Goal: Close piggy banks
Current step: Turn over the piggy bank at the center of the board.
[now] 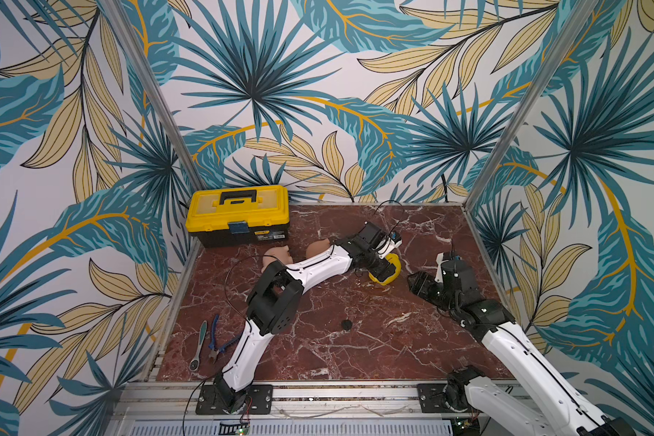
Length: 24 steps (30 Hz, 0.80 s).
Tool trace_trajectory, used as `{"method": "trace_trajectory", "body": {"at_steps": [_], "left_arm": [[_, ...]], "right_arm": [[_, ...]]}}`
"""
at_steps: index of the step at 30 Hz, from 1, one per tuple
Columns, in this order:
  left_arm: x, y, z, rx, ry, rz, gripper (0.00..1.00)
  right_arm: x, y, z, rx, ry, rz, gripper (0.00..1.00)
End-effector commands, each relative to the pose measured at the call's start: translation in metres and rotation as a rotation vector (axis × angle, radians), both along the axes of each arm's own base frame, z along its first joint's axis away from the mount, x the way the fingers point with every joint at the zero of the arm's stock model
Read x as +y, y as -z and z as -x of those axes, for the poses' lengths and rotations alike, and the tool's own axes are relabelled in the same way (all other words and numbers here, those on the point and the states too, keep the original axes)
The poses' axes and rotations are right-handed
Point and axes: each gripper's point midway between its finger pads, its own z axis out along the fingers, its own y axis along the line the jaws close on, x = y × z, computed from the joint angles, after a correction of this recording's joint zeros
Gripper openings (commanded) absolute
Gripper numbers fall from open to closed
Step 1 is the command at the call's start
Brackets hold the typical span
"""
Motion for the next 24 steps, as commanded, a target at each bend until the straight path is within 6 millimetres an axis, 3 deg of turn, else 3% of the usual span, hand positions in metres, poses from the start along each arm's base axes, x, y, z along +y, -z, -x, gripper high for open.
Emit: {"method": "trace_trajectory", "body": {"at_steps": [1,12,24], "left_arm": [[-0.004,0.008,0.001,0.018,0.012,-0.017,0.85],[0.004,-0.014,0.016,0.123,-0.066,0.058,0.77],[0.044,-0.015,0.033,0.367,-0.244,0.160,0.75]], "right_arm": [[-0.005,0.004,0.004,0.014,0.004,0.031,0.68],[-0.005,0.002,0.002,0.005,0.006,0.027,0.68],[0.003,-0.002,0.001,-0.001,-0.026,-0.003,0.67]]}}
